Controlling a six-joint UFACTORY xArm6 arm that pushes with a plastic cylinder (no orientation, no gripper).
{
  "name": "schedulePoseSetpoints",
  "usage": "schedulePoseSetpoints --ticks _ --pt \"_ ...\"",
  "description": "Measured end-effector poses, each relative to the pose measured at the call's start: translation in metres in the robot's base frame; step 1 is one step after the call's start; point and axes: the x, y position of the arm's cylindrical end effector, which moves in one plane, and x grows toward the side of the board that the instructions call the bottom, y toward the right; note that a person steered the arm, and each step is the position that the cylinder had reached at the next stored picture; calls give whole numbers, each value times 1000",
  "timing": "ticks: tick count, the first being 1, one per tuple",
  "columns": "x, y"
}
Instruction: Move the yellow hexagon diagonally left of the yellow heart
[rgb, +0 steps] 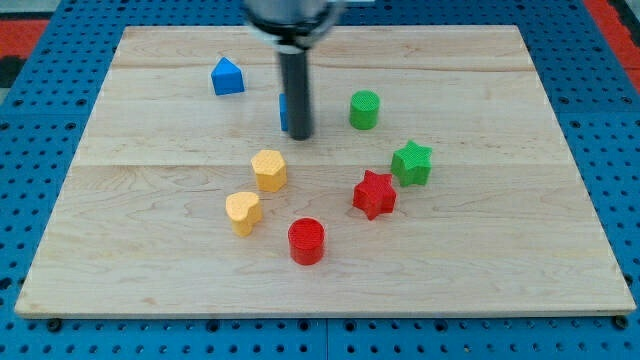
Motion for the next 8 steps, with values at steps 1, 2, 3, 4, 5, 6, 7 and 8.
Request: schedulePoseSetpoints --ticks 1,2,3,4,5,6,7,8 --pt "14 11" --pt "34 -18" --pt "37 -44" --pt "55 -36" --pt "72 -51" --pt "78 -63" --pt "65 -96" --pt "44 -117"
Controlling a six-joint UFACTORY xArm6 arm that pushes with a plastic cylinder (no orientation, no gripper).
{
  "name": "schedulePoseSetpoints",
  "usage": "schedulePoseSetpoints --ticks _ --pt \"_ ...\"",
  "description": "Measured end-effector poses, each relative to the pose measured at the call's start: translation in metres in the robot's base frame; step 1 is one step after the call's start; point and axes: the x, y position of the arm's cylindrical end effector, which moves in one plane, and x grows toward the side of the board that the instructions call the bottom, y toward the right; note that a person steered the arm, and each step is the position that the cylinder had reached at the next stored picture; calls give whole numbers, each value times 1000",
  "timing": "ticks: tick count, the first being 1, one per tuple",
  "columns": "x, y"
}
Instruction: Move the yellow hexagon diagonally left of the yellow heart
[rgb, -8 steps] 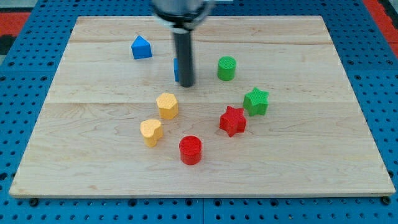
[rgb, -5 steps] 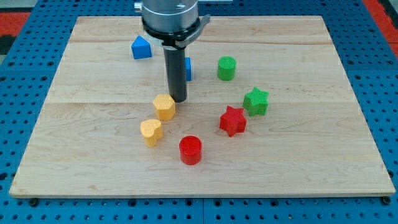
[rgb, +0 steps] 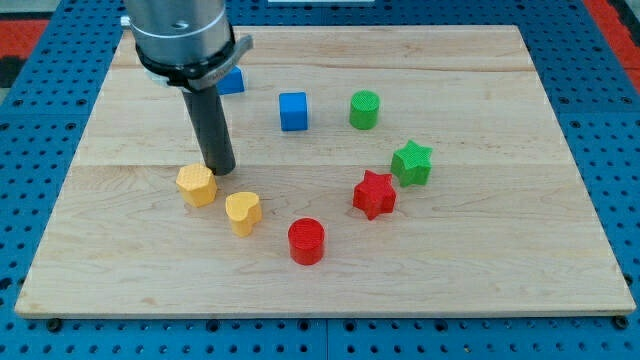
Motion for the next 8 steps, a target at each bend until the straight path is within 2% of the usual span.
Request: schedulePoseSetpoints --ticks 1,2,3,4,6,8 --pt "-19 3" --pt "-16 -67" --pt "32 -89" --pt "61 -60" --pt "74 -34" --pt "57 -3"
